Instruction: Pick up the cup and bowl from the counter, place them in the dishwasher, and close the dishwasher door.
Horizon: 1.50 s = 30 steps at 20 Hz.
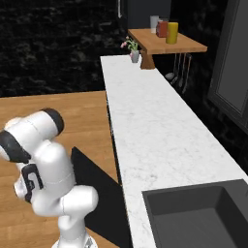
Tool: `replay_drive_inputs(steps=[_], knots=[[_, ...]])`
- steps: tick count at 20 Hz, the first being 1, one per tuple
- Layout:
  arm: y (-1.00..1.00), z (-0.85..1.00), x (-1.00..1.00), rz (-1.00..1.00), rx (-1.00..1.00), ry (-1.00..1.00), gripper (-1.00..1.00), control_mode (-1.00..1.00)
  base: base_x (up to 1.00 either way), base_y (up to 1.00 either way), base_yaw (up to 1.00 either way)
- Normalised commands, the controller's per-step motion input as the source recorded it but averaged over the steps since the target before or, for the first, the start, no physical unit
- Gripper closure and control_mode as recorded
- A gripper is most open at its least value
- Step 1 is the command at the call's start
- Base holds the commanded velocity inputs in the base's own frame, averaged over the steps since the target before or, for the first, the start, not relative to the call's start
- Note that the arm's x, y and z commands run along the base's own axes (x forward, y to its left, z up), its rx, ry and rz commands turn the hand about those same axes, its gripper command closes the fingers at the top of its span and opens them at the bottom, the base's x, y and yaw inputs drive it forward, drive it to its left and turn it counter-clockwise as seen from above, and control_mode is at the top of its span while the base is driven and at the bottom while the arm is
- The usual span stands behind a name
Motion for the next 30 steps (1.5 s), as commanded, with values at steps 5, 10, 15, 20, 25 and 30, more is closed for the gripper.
replay_drive_inputs(steps=[5, 10, 15, 20, 25, 30], knots=[[0.24, 1.0, -0.24, 0.0, 0.25, 0.09, -1.0, -1.0, 0.0, 0.0, 0.0], [0.05, 0.86, -0.36, 0.0, 0.28, 0.01, -1.0, -1.0, 0.0, 0.0, 0.0], [0.41, 0.16, -0.2, -0.02, 0.11, 0.0, -1.0, -1.0, 0.0, 0.0, 0.0], [0.61, 0.21, -0.19, -0.18, 0.01, 0.05, -1.0, -1.0, 0.0, 0.0, 0.0], [0.82, 0.17, -0.04, -0.23, 0.0, 0.13, -1.0, -1.0, 0.0, 0.0, 0.0], [0.59, 0.02, 0.0, -0.2, 0.0, 0.19, -1.0, -1.0, 0.0, 0.0, 0.0]])
